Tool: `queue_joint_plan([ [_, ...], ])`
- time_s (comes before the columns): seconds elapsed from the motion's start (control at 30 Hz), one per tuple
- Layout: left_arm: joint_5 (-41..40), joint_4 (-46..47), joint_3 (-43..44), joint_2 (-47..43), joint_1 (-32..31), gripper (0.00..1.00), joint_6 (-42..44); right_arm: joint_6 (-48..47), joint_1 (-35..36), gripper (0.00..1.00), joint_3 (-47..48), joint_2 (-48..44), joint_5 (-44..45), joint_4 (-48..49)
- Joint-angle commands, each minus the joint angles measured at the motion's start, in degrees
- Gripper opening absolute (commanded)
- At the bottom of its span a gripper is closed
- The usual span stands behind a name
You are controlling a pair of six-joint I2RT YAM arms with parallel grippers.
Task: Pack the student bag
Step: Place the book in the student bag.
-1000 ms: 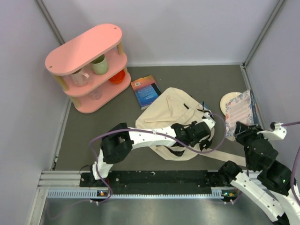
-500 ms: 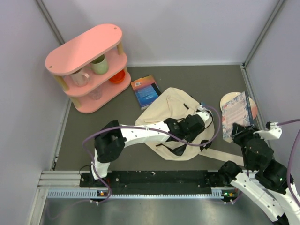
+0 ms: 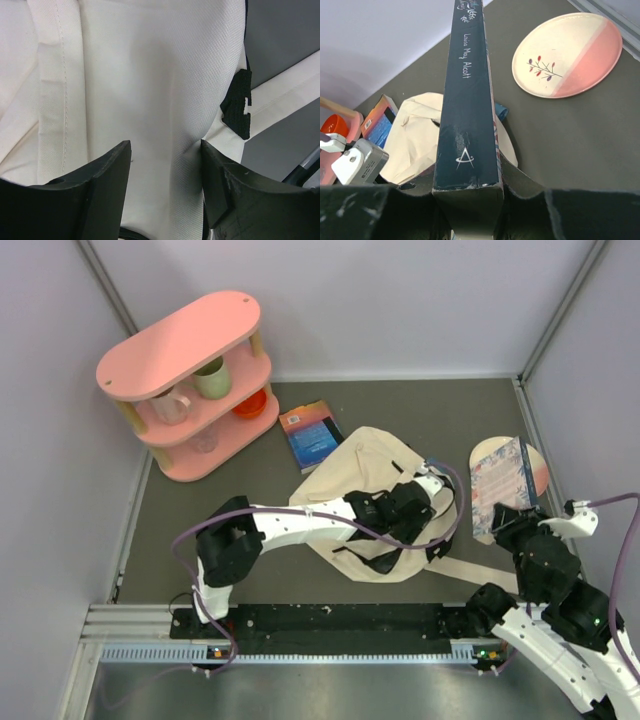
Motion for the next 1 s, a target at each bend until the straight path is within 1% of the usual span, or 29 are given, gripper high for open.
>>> queue_joint_plan([
  [0.0, 2.22, 4.18, -1.6, -4.68, 1.29, 0.61, -1.73, 0.7, -0.26, 0.0, 0.97, -0.21, 0.67, 4.69],
  [0.07, 2.93, 5.06, -2.48, -5.64, 1.56, 0.63, -2.08, 0.88, -0.17, 0.0, 0.97, -0.21, 0.58, 4.78],
  [0.2, 4.6, 6.47, -3.71, -6.52, 2.88, 0.63, -3.05, 0.97, -0.34, 0.0, 0.97, -0.12, 0.32, 4.69],
  [0.27, 5.13, 6.64, -4.06, -6.7, 3.31, 0.6, -3.49, 1.06, -0.08, 0.0, 0.97, -0.21, 0.23, 4.69],
  [0.3, 5.22, 6.82, -4.24, -6.79, 3.4, 0.57, -3.58, 1.06, -0.17, 0.0, 0.97, -0.21, -0.03, 4.69],
  [0.37, 6.01, 7.17, -4.59, -6.79, 3.49, 0.48, -3.67, 1.14, -0.17, 0.0, 0.97, -0.21, -0.12, 4.69],
  [0.43, 6.88, 7.35, -4.51, -6.44, 3.49, 0.35, -3.41, 1.14, -0.17, 0.0, 0.97, -0.21, -0.3, 4.61],
  [0.47, 6.97, 7.35, -4.42, -6.35, 3.49, 0.26, -3.4, 1.06, -0.17, 0.0, 0.89, -0.21, -0.3, 4.61],
  [0.53, 7.32, 7.35, -4.33, -6.09, 3.58, 0.18, -3.23, 1.14, -0.17, 0.0, 1.06, -0.12, -0.38, 4.43],
  [0.57, 7.76, 7.44, -4.24, -6.0, 3.58, 0.05, -3.23, 1.14, -0.17, 0.0, 1.06, -0.21, -0.38, 4.52],
  [0.6, 7.85, 7.35, -4.24, -6.0, 3.67, 0.0, -3.23, 1.23, -0.08, 0.0, 1.15, -0.21, -0.38, 4.52],
  [0.83, 6.45, 6.12, -4.07, -8.36, 5.69, 0.0, -4.02, 1.06, -0.17, 0.0, 2.03, -0.03, -2.23, 4.52],
  [0.93, 5.83, 4.54, -3.89, -11.09, 9.54, 0.0, -4.63, 1.31, -0.17, 0.0, 3.34, -0.3, -4.16, 4.43],
  [0.97, 5.83, 4.1, -3.89, -11.88, 10.51, 0.0, -4.72, 1.93, -0.08, 0.0, 3.87, -0.47, -7.38, 4.43],
])
